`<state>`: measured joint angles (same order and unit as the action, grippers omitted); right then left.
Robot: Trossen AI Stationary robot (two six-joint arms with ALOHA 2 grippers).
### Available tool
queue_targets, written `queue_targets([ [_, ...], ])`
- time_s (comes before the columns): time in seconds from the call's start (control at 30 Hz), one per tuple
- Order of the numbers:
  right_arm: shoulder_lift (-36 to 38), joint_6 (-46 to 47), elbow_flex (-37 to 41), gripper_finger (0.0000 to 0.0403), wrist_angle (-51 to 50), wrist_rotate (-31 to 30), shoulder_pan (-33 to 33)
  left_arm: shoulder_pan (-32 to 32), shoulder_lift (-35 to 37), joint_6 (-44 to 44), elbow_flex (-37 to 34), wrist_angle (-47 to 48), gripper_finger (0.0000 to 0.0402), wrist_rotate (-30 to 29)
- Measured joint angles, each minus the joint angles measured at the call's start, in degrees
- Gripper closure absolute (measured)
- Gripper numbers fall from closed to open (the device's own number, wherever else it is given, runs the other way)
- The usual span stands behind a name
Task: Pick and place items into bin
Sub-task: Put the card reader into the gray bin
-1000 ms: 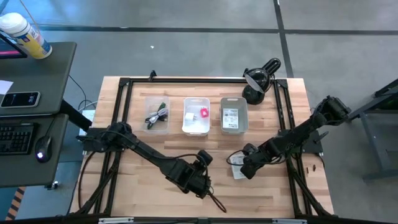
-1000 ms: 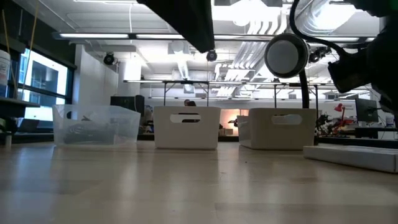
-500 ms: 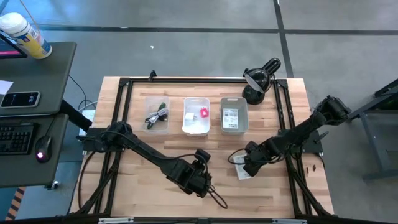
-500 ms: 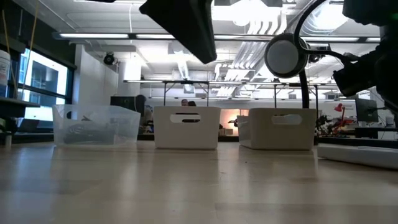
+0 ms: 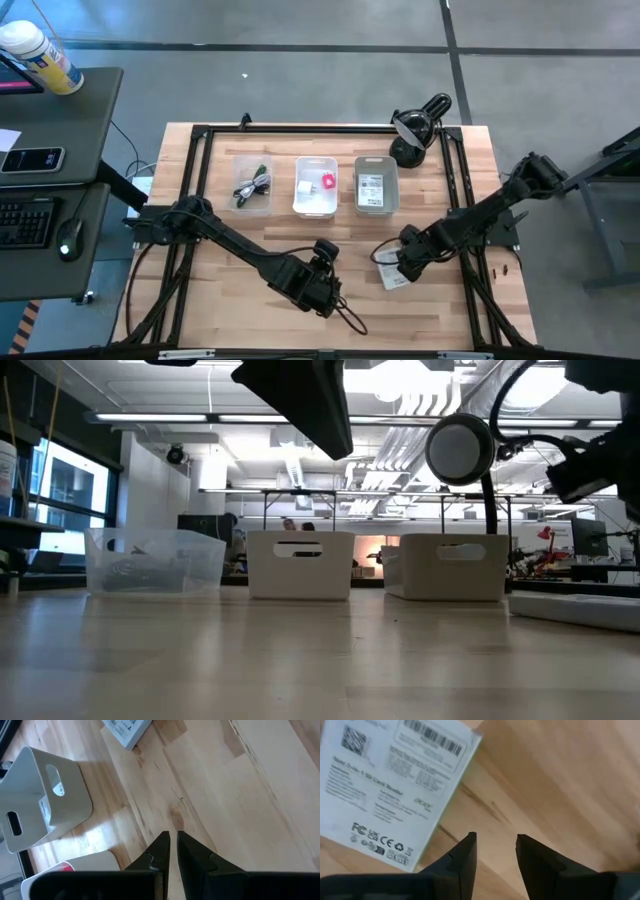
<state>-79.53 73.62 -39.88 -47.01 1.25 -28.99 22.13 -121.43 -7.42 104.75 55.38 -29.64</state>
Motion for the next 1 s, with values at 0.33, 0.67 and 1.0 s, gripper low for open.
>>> queue_targets([
  [0.33,-1.57,0.89,2.37,0.0275,5.94,0.03,0.11,0.0,0.0,0.34,0.0,-0.1,0.0378,-0.03],
  [0.67,-5.4,0.4,2.15,0.0275,11.33,0.71,0.21,0.0,0.0,0.32,0.02,-0.21,0.0378,-1.1],
  [1.0,-5.62,-4.21,0.82,0.0275,14.68,-1.22,4.53,-0.04,-0.02,2.23,0.02,-1.16,0.0378,-1.08],
])
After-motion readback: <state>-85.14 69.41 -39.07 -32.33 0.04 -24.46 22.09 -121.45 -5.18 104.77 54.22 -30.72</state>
